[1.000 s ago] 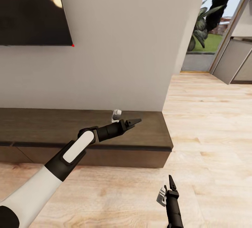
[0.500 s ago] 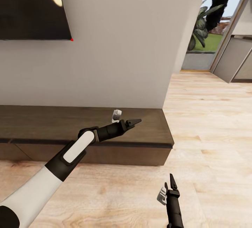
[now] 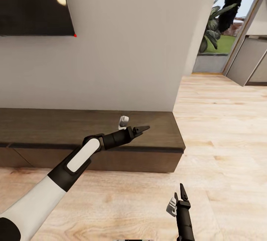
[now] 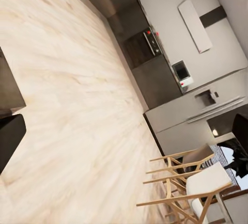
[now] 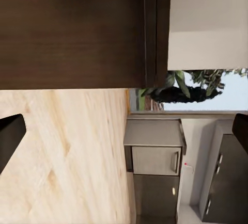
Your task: Place each of the two pumpkins and all three candles from the living room inside a cabinet in the living room (use any cabinet), then make sure every cabinet is closed, and position the cauldron so it is next to a table in the living room.
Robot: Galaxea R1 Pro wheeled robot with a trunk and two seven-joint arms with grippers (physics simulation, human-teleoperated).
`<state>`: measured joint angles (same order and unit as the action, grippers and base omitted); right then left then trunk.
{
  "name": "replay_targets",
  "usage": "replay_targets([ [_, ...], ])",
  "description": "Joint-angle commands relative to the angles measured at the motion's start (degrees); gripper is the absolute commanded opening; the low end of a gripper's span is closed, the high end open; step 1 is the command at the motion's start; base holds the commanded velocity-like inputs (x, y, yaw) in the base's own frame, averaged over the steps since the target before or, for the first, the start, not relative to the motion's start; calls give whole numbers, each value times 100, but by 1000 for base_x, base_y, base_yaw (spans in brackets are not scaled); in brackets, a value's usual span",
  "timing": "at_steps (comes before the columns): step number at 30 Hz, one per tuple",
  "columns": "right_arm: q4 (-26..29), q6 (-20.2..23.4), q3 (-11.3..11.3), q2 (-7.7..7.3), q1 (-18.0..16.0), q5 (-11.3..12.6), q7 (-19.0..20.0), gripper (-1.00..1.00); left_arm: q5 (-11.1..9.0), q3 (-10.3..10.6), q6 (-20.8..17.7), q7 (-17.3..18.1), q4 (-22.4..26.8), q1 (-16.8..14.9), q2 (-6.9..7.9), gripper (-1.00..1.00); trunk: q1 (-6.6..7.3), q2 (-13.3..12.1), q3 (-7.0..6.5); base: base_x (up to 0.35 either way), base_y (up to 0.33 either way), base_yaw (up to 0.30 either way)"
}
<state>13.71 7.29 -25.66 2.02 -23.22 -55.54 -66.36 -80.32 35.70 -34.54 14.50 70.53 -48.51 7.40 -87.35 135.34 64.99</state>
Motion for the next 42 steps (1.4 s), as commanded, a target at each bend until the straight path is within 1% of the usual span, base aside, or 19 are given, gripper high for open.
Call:
replay_targets([
  [1,0,-1,0,0,0,0,0,100,-4,-1,0,0,17,0,8,100,-22,42,18,0,0,0],
  [20,9,0,0,-1,1,3,0,100,-10,4,-8,0,50,0,11,100,-433,790,361,0,0,0],
  [36,42,0,0,-7,0,28,-18,100,-10,0,-8,0,52,0,13,100,-474,812,715,0,0,0],
  [42,53,1,0,-8,1,26,-46,100,-10,1,0,32,49,8,40,100,-474,812,715,0,0,0],
])
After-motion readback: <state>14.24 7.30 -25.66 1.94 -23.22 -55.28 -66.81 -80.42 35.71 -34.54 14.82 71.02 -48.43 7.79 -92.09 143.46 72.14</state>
